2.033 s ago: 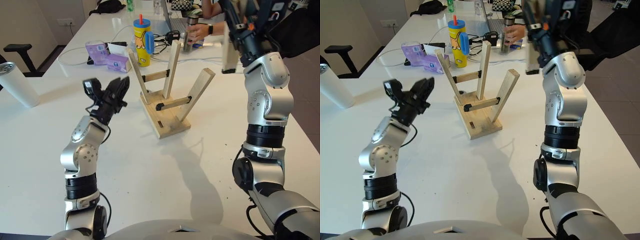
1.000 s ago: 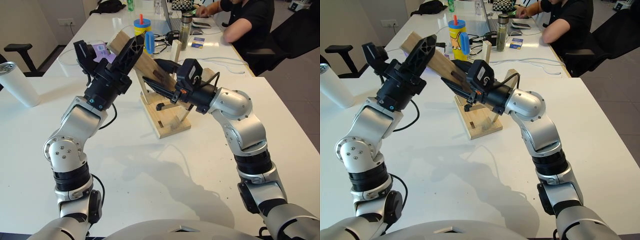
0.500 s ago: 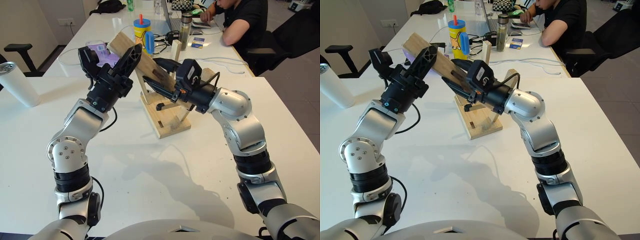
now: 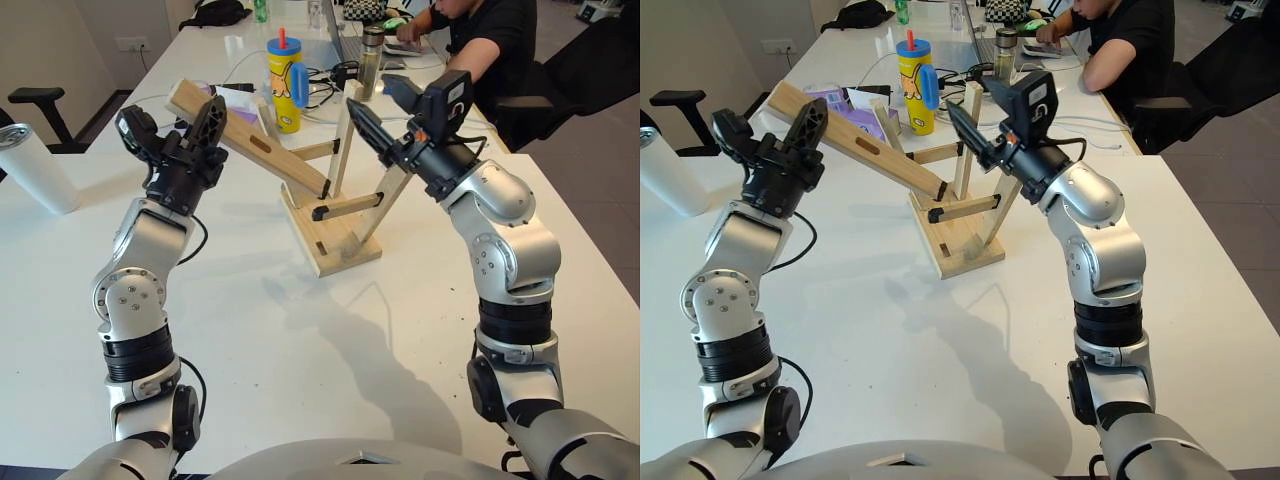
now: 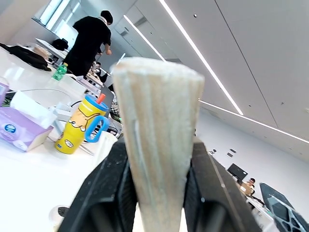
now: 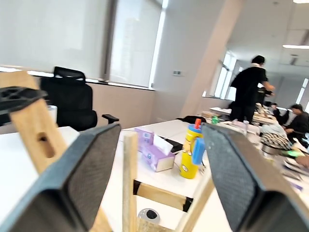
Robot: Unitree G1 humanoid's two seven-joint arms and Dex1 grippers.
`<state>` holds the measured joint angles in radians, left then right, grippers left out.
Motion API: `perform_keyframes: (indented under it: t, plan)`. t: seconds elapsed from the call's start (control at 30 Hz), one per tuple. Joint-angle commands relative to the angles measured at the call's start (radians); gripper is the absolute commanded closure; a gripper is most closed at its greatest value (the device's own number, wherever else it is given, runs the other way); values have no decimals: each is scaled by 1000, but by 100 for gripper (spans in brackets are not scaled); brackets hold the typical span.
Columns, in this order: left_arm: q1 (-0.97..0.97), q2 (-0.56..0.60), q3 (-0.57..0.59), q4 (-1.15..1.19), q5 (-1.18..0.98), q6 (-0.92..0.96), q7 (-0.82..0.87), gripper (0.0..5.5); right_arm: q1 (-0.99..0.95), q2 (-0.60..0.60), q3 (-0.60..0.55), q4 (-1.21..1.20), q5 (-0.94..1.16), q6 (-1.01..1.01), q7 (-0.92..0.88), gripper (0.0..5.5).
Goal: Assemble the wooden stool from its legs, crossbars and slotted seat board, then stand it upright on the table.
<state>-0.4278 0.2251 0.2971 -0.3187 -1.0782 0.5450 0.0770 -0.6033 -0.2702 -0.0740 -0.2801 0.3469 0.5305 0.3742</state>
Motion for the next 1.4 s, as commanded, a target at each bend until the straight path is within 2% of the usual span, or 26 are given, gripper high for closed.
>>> perform_keyframes:
  t: [0.03, 0.4, 0.7, 0.9, 1.03, 1.23, 1.4]
  plan:
    - [4, 9, 5, 6, 44, -10, -7, 448, 46, -6, -52, -15, 2, 41, -64, 240]
    - [25, -5, 25, -12, 111, -29, -6, 448, 85, -13, -98, 45, 24, 101, -108, 240]
    - [26, -14, 20, -14, 133, -30, -15, 448, 105, 34, -131, 99, 134, 291, -137, 240]
    - [31, -20, -14, 5, 209, -43, -30, 448, 74, 99, -109, 151, 118, 304, -206, 369]
    - [37, -20, -66, 18, 297, -60, -58, 448, 75, 125, -77, 181, 78, 298, -259, 429]
    - [54, -38, -88, 62, 376, -79, -86, 448, 117, 218, -5, 206, -10, 211, -341, 439]
    - [65, -49, -116, 101, 452, -96, -101, 448, 121, 288, -1, 226, -30, 115, -370, 442]
